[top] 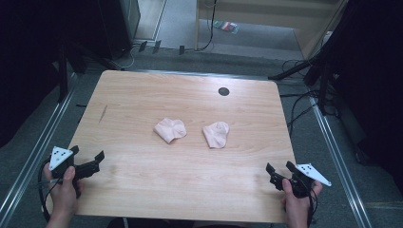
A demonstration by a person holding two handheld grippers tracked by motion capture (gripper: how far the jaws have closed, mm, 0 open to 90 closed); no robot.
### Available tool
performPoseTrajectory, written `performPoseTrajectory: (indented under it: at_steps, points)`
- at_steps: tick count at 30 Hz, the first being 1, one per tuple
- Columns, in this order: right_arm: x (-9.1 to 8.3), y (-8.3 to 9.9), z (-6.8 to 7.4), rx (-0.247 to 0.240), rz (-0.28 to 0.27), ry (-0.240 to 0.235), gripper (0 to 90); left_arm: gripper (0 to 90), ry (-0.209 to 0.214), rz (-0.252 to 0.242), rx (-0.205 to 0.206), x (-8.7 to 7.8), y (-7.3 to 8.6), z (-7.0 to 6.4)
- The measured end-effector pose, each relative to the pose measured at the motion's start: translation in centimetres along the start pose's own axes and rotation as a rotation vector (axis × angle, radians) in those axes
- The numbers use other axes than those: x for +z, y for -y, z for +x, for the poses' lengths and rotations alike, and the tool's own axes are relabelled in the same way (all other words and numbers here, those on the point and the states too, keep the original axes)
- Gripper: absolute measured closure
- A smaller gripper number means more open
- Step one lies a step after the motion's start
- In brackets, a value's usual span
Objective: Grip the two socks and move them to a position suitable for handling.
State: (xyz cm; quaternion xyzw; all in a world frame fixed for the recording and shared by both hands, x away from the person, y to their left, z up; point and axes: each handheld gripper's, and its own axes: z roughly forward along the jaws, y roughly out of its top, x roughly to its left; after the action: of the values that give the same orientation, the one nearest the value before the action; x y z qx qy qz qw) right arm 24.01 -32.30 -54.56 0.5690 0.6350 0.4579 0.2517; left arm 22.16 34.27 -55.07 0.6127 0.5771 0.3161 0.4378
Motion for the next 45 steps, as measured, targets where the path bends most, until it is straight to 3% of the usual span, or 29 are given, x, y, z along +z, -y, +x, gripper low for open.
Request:
performPoseTrajectory:
  at_steps: [5,10,17,25,31,33,45]
  points:
    - [0.0,-0.2,0.4,-0.033,-0.002,0.014,13.2,1.8,-0.004,0.006,-0.003,0.1,0.0,0.0]
    - [-0.2,-0.8,1.1,-0.026,-0.018,0.001,13.2,1.8,-0.007,0.007,-0.001,0.1,0.0,0.0]
    - [0.4,-2.8,4.4,-0.089,-0.019,-0.052,13.3,1.8,-0.003,0.017,-0.002,0.2,-0.1,0.0]
    - [1.7,-4.7,7.3,-0.119,0.005,-0.099,13.5,1.8,0.001,0.023,0.002,0.2,-0.1,0.0]
    - [3.5,-5.8,9.4,-0.14,0.011,-0.138,14.5,1.8,0.008,0.029,0.003,0.2,-0.1,0.0]
    - [4.9,-6.2,10.3,-0.151,0.028,-0.142,16.0,1.8,0.008,0.029,0.002,0.2,-0.1,0.0]
    - [10.1,-6.8,12.8,-0.157,0.084,-0.111,25.8,1.9,0.011,0.031,-0.004,0.3,-0.1,0.1]
